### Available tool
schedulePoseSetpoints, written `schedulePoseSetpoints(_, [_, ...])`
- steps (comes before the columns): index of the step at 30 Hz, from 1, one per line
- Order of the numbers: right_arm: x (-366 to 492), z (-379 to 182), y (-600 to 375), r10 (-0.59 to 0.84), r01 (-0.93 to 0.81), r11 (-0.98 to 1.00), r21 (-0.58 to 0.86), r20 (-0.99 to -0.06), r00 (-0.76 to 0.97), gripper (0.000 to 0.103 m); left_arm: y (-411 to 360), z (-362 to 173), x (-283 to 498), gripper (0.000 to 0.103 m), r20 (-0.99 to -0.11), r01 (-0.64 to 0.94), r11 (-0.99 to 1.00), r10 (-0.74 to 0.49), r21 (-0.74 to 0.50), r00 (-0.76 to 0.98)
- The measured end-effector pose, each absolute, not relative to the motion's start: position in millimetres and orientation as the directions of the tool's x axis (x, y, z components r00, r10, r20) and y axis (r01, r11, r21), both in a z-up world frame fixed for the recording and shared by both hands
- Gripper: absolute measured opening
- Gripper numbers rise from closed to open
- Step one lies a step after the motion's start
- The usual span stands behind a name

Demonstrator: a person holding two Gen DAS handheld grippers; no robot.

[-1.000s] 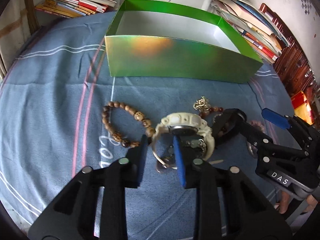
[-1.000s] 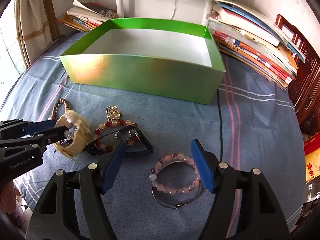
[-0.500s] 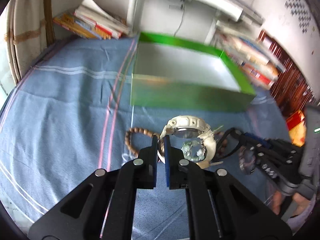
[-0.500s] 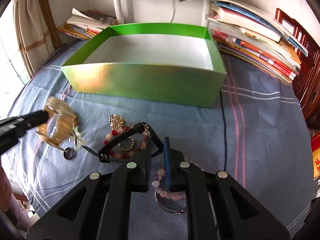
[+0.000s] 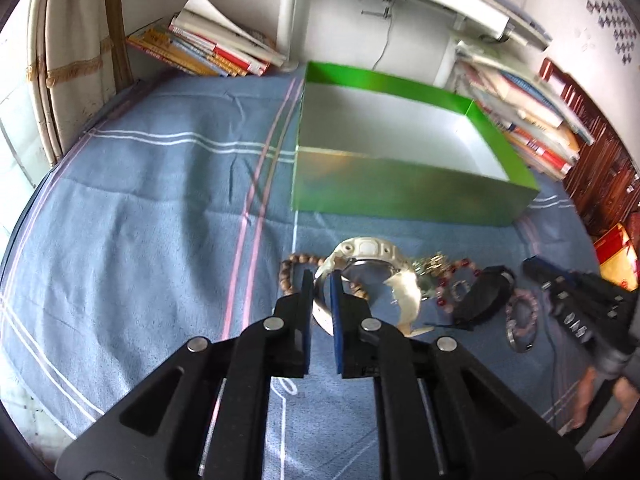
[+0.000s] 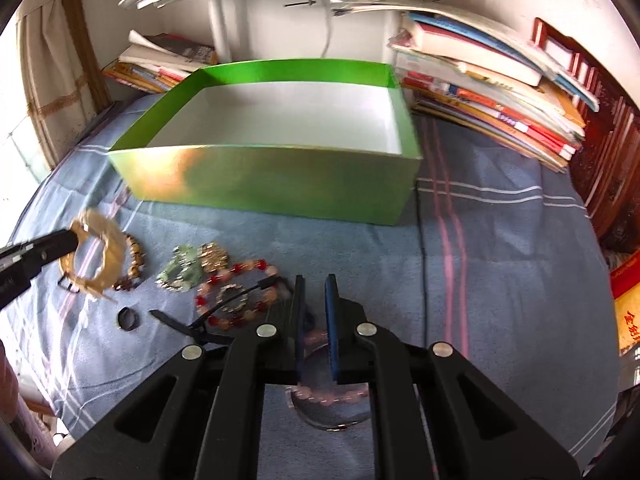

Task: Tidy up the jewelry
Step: 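Lift both held items and carry them over the green box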

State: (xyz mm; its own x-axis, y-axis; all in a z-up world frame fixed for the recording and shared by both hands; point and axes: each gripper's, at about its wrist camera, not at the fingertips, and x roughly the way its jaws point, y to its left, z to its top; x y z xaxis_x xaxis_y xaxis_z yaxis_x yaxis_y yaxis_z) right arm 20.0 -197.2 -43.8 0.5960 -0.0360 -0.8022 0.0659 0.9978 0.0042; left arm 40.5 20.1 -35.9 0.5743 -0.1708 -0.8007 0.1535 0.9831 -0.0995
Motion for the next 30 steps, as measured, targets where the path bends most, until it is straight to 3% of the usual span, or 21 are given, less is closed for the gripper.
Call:
schedulePoseSetpoints(5, [19, -47, -209, -0.026, 0.083, 0.996, 0.027, -0.813, 0.581, 0.011, 22, -51, 43, 0.008, -0.818, 0.136, 0.989, -0.13, -0.064, 0.56])
schedulePoseSetpoints(10, [19, -46, -195, 0.045, 0.009, 0.998, 0.062, -0.808, 0.588, 0.028, 27, -49, 43, 0.008, -0.814, 0.127, 0.989, -0.131, -0.071, 0.566])
schedulePoseSetpoints(18, [26, -63, -181, 0.031, -0.02, 1.0, 0.025, -0.839, 0.544, 0.028, 28, -56, 44, 0.02, -0.828, 0.138, 0.988, -0.139, -0.075, 0.543])
schedulePoseSetpoints(24, [33, -76, -180, 0.032, -0.022, 0.999, 0.024, -0.853, 0.521, 0.028, 21, -68, 48, 0.02, -0.854, 0.166, 0.983, -0.154, -0.081, 0.497])
schedulePoseSetpoints(27, [34, -79, -180, 0.025, -0.023, 1.0, 0.016, -0.853, 0.521, 0.017, 19, -69, 48, 0.009, -0.858, 0.164, 0.985, -0.129, -0.053, 0.497])
schedulePoseSetpoints(30, [34, -78, -183, 0.036, -0.019, 0.999, 0.03, -0.85, 0.526, 0.015, 21, -68, 49, 0.007, -0.86, 0.155, 0.986, -0.13, -0.06, 0.494])
